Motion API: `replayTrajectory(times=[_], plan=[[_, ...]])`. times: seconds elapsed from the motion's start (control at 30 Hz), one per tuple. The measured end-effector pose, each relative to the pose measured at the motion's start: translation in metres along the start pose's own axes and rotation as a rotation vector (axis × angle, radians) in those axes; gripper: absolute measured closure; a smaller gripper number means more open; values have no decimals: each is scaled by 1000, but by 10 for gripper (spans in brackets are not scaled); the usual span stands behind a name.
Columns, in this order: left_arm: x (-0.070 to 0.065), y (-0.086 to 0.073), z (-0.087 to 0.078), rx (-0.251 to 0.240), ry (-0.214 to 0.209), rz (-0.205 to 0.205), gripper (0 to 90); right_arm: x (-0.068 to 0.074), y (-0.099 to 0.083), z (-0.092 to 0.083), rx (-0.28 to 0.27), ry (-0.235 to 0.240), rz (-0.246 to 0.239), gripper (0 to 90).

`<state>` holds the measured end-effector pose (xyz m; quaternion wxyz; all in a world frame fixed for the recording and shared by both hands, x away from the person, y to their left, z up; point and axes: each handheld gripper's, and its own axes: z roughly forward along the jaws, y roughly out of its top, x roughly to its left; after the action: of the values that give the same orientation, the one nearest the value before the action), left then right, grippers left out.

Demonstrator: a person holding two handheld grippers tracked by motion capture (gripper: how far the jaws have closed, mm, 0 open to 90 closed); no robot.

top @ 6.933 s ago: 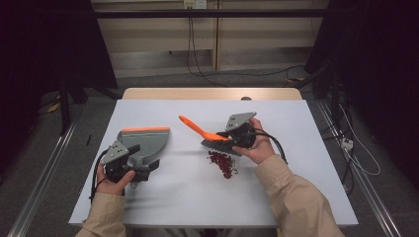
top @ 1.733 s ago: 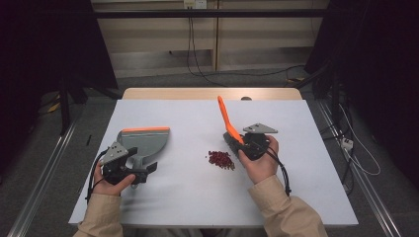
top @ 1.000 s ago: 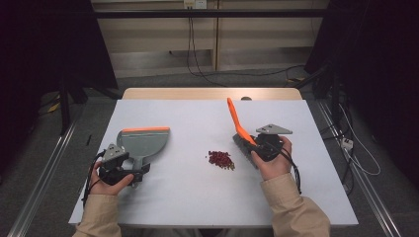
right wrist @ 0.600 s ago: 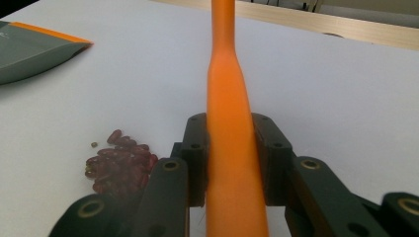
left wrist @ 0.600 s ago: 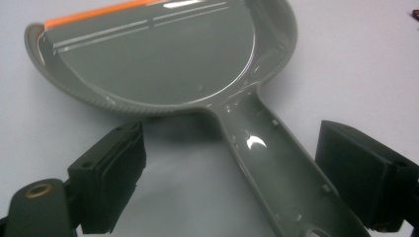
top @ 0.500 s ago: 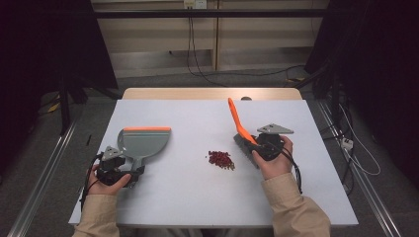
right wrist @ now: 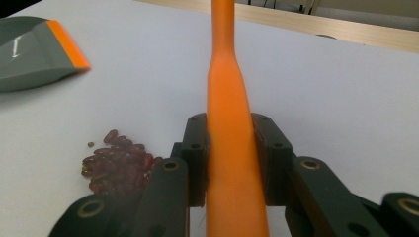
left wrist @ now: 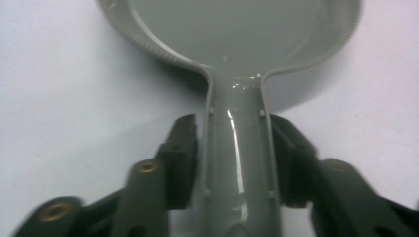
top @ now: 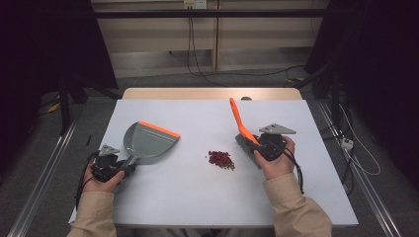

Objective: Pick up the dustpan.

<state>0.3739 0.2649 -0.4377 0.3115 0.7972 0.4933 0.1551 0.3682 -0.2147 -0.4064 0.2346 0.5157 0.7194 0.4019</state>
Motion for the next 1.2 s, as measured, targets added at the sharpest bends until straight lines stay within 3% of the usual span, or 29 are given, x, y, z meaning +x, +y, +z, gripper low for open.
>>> replayTrajectory(times=[0.07, 0.13, 0.3, 0.33, 0.4, 0.47, 0.6, 0.7, 0.87, 1.0, 1.2], plan=[[-1, 3, 1, 11, -5, 10, 596, 1, 1, 0, -8, 3, -7, 710], [-4, 9, 4, 29, -2, 30, 525, 2, 1, -1, -6, 8, -10, 710], [-6, 22, 15, 65, 36, 60, 504, 2, 1, -1, -4, 8, -10, 710], [-6, 23, 18, 73, 35, 60, 507, 2, 1, -1, -6, 6, -12, 710], [-5, 24, 21, 81, 32, 58, 613, 1, 1, -1, -5, 5, -10, 710], [-4, 24, 21, 88, 27, 72, 626, 0, 0, -1, -3, 4, -9, 710], [-3, 24, 16, 61, 7, 64, 631, 0, -1, -1, -1, 3, -8, 710], [-3, 22, 10, 49, -29, 75, 632, -1, -1, -2, -6, 2, -10, 710], [-10, 21, -6, 28, -83, 128, 632, -2, -1, -2, -11, 3, -10, 711], [-25, 20, -17, 36, -107, 215, 632, -3, -1, -1, -21, -1, -11, 710], [-47, 18, -23, 52, -202, 319, 632, -2, -1, 0, -24, -5, -11, 711]])
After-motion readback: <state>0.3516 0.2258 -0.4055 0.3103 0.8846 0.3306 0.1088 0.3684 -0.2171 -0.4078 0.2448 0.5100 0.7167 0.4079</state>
